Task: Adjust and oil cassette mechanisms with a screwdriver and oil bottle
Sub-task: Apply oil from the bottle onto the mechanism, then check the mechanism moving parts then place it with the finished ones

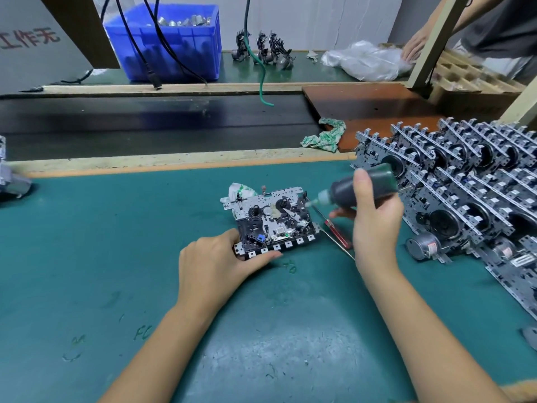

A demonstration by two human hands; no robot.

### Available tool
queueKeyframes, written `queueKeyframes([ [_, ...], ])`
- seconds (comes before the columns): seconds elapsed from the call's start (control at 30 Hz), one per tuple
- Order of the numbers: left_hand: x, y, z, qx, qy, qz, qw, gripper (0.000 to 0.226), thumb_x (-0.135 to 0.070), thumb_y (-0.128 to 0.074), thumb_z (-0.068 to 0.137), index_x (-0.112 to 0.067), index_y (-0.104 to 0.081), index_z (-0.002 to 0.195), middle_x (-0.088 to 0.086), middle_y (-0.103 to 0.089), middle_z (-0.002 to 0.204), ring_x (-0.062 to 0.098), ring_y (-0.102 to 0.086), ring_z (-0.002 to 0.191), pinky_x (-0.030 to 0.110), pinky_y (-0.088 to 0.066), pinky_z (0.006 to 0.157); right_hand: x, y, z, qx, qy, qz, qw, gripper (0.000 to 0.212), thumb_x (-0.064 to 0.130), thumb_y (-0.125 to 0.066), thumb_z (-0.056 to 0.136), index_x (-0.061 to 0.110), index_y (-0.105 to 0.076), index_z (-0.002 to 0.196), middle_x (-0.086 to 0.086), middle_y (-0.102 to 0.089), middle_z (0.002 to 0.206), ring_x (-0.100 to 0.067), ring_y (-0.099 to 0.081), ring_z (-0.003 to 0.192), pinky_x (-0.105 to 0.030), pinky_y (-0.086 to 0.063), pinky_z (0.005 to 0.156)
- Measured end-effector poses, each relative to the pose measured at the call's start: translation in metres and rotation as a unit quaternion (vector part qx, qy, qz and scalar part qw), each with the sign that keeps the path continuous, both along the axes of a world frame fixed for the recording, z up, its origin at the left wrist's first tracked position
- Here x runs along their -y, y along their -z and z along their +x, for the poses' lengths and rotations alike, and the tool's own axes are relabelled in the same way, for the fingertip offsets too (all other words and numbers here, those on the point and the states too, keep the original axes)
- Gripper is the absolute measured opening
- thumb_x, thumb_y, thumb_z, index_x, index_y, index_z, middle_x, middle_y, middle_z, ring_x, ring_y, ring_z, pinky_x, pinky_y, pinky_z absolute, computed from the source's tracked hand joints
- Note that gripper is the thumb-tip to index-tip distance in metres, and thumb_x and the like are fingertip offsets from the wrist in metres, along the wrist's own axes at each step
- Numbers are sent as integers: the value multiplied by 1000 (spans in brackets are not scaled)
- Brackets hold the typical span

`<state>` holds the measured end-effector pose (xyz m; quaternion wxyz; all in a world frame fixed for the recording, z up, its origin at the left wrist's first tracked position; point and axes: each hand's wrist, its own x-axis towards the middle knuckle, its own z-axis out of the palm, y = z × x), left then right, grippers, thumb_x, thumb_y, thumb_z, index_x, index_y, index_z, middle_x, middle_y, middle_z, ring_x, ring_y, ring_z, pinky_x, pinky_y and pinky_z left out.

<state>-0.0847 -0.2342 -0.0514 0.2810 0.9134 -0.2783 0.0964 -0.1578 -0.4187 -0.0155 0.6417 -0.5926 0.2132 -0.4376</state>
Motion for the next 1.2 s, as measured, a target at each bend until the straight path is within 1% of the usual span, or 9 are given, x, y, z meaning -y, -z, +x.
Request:
queueKeyframes([
  [0.1,-1,-1,-1,-8,10,-14,1000,52,-88,-37,56,-37,-48,55,0,-49,39,19,-41,42,26,-35,45,14,-1,1,40,12,33,999,14,23,-65,88,14,-57,94,4,-66,84,-12,-67,70,-21,-55,62],
  [0.3,-12,-18,0,-68,-5,14,998,56,-93,-43,47,-37,-51,53,-5,-48,39,13,-49,48,26,-33,46,27,15,7,-176,5,-156,972,37,15,-76,77,28,-50,101,18,-60,97,14,-54,87,-2,-36,75],
  [0.5,-77,-42,12,-14,-51,127,990,76,-105,-28,36,-42,-61,59,-13,-52,39,8,-50,45,19,-36,44,31,28,15,-299,33,-223,928,45,21,-70,84,16,-52,126,-6,-61,119,-22,-52,114,-27,-36,90],
  [0.6,-99,-59,18,-10,-60,158,986,69,-104,-36,36,-41,-51,60,-4,-32,32,26,-42,38,34,-49,48,24,22,12,-220,114,-281,927,59,22,-70,83,9,-44,133,-8,-48,131,-20,-40,123,-26,-29,101],
  [0.7,-90,-73,13,49,-5,151,987,60,-100,-36,48,-40,-34,44,-13,-34,48,27,-48,46,39,-49,47,17,12,6,-77,210,-376,899,39,20,-61,86,2,-51,119,-14,-53,115,-22,-47,107,-31,-37,95],
  [0.8,-63,-85,-2,148,100,152,972,51,-88,-37,63,-38,-29,54,-9,-53,80,22,-54,73,37,-50,59,8,12,2,-27,88,-375,923,14,29,-52,89,16,-55,89,2,-56,76,-14,-51,68,-31,-43,63],
  [0.9,-34,-94,-6,120,191,97,969,43,-71,-48,70,-30,-39,59,-7,-57,109,17,-53,97,37,-46,77,-14,14,4,-87,-130,-254,954,38,49,-43,87,17,-52,67,9,-44,51,-8,-40,49,-31,-33,50],
  [1.07,2,-73,-8,47,298,2,953,33,-49,-74,72,-25,-59,89,-3,-41,140,12,-39,126,36,-40,100,-15,10,8,-118,-260,-102,953,48,65,-36,77,24,-61,79,11,-61,68,-5,-52,63,-25,-42,48],
  [1.2,2,-42,3,-62,283,-79,954,81,-60,-80,54,-48,-40,123,-22,-16,149,-3,-22,137,9,-20,107,9,6,0,-256,-243,-122,928,72,79,-32,73,13,-59,74,16,-57,63,3,-50,60,-24,-39,63],
])
